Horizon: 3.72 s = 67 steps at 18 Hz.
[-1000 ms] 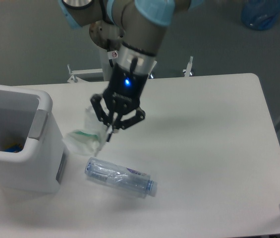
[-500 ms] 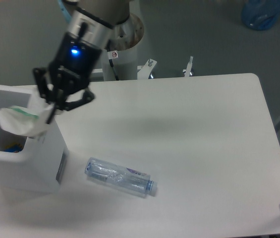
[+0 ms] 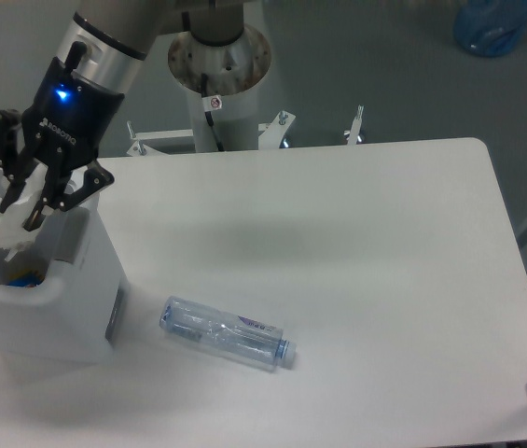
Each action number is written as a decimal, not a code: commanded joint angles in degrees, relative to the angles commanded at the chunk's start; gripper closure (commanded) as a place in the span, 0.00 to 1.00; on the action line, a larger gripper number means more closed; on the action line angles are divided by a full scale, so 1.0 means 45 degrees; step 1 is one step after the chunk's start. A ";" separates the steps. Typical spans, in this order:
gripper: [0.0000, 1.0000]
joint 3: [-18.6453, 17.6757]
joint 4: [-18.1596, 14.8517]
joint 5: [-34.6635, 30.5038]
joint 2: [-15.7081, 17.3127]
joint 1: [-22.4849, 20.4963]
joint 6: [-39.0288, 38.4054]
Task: Place the trash in the trash can
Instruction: 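Open the gripper to drop the tissue into the bin, then move the gripper to the cap end of the clear plastic bottle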
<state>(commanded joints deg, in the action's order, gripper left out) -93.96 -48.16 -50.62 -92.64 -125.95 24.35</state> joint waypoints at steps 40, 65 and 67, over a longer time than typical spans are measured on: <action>0.00 0.2537 -0.4492 -0.6133 -0.6346 -0.2910 -0.6422; 0.00 0.3417 -0.5039 -0.7344 -0.8203 -0.2188 -1.0117; 0.00 0.3457 -0.5000 -0.7363 -0.8262 -0.2168 -1.0117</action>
<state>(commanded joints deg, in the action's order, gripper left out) -78.40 -70.66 -83.76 -129.81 -135.70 -21.18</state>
